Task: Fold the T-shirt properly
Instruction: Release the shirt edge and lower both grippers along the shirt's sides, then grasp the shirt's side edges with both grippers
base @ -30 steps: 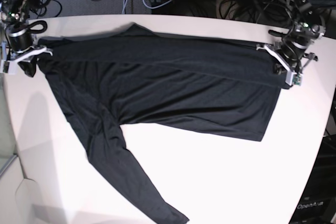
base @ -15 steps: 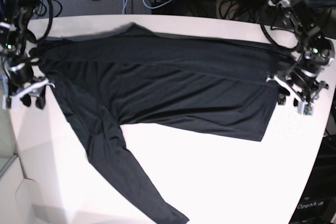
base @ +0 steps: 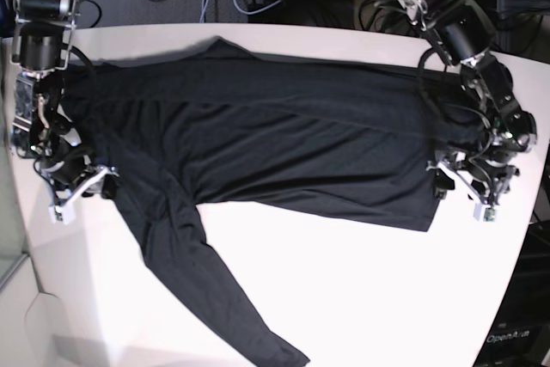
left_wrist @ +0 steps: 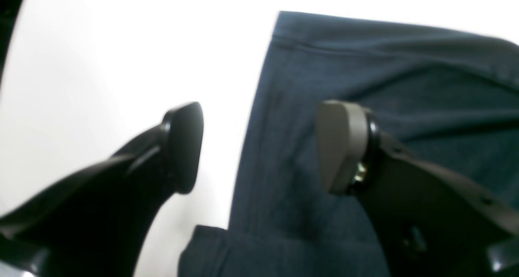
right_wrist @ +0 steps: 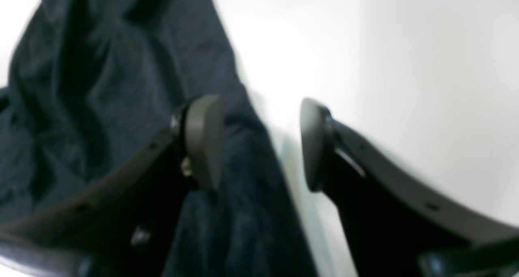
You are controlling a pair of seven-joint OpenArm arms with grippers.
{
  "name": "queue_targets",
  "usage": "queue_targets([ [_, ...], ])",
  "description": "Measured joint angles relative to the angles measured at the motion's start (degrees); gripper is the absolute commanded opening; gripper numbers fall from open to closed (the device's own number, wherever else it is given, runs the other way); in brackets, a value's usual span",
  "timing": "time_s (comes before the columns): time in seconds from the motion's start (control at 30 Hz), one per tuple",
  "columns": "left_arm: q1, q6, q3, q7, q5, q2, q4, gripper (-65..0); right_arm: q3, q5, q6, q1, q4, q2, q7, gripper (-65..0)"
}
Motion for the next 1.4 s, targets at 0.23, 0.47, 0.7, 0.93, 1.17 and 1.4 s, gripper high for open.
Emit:
queue_targets([
  [0.23, -2.8, -0.1, 0.0, -0.3, 0.1, -1.3, -3.0, -23.3, -4.4, 0.3, 0.3, 2.6, -4.8, -0.2, 3.9, -34.0],
  [0.47, -3.1, 0.4, -0.1, -0.1, 0.1, -3.0, -6.6, -23.3, -7.5, 1.0, 0.4, 2.6, -4.6, -1.5, 5.0, -46.7],
  [0.7, -5.1, 0.4, -3.0, 0.1, 0.3, -3.0, -7.3, -23.1, -8.6, 1.3, 0.6, 2.6, -4.6, -1.5, 4.9, -63.8],
  [0.93, -7.8, 0.4, -3.9, 0.0, 0.0, -3.1, -9.3, -11.9, -8.6, 1.6, 0.6, 1.8, -4.5, -1.3, 5.7, -64.1],
  [1.17, -12.8, 0.4, -3.8, -7.2, -0.3, -3.0, -20.6, -5.6, -8.6, 1.8, 0.8, 1.5, -4.4, -1.2, 5.8, -64.3],
  [1.4, -13.9, 0.7, -4.1, -13.0, 0.3, -3.2, -31.0, -5.6, -8.6, 2.3, 0.9, 1.1, -4.2, -0.8, 5.8, -64.3],
])
